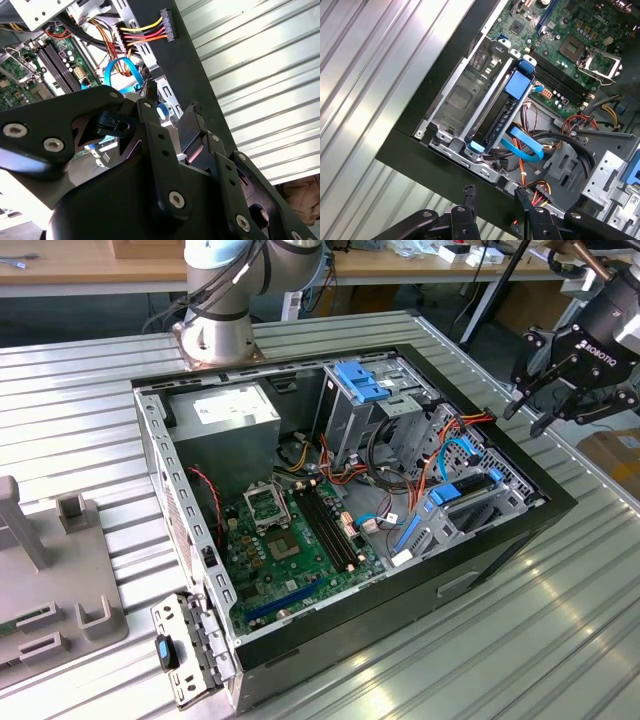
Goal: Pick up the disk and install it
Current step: 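Insert the first disk wire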
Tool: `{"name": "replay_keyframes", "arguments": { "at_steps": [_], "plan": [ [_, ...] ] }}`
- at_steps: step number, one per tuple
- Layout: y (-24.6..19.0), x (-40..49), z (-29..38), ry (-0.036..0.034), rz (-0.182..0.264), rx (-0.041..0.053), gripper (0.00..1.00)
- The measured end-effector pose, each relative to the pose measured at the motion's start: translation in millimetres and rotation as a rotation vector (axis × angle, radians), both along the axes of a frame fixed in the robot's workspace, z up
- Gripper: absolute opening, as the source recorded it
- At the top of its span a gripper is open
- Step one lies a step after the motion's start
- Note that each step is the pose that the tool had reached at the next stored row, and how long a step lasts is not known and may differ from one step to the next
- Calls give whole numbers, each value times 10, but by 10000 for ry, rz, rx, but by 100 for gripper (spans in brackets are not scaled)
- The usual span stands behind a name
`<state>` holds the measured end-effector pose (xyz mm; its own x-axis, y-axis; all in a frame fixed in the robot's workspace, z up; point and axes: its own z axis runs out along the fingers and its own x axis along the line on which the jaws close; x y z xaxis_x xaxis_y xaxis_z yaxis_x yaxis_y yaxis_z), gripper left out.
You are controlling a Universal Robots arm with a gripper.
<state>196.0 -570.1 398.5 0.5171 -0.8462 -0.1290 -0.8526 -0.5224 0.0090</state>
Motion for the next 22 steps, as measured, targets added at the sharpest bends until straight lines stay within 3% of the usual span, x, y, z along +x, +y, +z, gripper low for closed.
{"name": "replay_keyframes", "arguments": {
  "at_steps": [7,12,20,21,22],
  "plan": [
    [181,0,-1,0,0,2,44],
    [184,0,0,0,1,0,44],
    [184,34,-48,-27,1608,-5,44],
    [184,35,-47,-65,1819,39,44],
    [185,36,-48,-95,2020,151,44]
  ]
}}
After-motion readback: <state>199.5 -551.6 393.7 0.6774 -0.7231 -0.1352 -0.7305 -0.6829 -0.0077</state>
